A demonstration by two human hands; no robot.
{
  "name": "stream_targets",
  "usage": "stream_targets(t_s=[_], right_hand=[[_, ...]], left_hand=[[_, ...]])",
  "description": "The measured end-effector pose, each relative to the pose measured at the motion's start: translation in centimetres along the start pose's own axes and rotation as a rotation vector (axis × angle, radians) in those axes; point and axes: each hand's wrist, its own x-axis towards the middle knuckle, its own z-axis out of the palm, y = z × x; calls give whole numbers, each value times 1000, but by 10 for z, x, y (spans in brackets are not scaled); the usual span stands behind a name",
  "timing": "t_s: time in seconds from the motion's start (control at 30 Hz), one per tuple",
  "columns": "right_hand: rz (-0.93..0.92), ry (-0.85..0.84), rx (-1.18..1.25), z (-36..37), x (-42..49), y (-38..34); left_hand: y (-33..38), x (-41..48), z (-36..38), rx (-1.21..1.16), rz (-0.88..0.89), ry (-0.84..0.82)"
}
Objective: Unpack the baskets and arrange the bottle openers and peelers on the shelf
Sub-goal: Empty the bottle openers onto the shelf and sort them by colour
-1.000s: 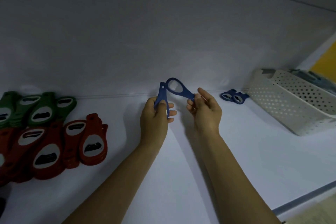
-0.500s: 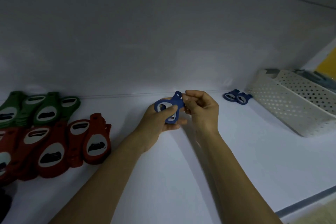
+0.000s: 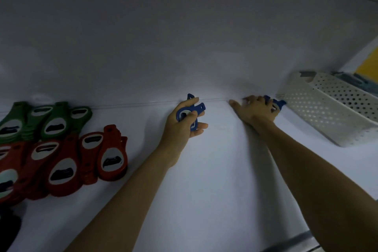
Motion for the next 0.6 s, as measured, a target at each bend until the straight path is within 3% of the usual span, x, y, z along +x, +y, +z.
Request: stream_targets(t_s=[0.17,0.3,0.6], right_hand=[[62,141,90,-1,7,10],[52,-8,84,1,12,21],[-83,7,163,2,-4,13]], left_hand=[[-2,0,0,27,14,2],[-2,0,0,47,19,19],[0,4,2,-77,-44,46]])
